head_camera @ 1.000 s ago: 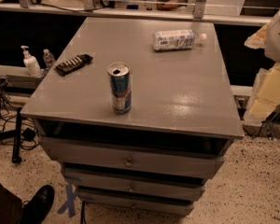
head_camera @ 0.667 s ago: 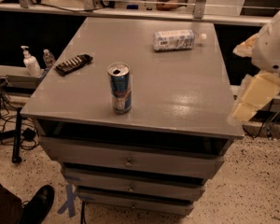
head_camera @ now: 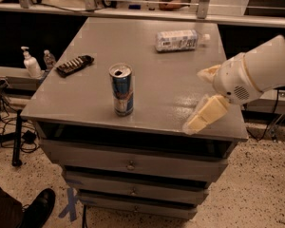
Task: Move redbull can near rxbar chocolate
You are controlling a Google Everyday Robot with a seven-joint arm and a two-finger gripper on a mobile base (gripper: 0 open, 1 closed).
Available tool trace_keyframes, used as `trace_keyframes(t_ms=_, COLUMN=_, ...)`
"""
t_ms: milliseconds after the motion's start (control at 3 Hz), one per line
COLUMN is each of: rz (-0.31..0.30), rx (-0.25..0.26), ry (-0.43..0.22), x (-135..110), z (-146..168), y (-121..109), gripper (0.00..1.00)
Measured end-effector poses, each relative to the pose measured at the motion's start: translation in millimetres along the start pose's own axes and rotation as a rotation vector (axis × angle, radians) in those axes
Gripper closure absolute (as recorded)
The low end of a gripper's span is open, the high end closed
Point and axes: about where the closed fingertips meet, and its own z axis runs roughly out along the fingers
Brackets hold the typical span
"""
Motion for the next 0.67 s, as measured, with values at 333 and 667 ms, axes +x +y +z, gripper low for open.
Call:
trace_keyframes(t_ms=333, rz=0.03, rx=-0.024, ry=-0.115, x=-6, z=25, y=-2, gripper=0.0)
trace_keyframes(t_ms=667, rz=0.046, rx=-0.038, ry=-0.179, x=-10, z=39, y=-3, gripper=0.0)
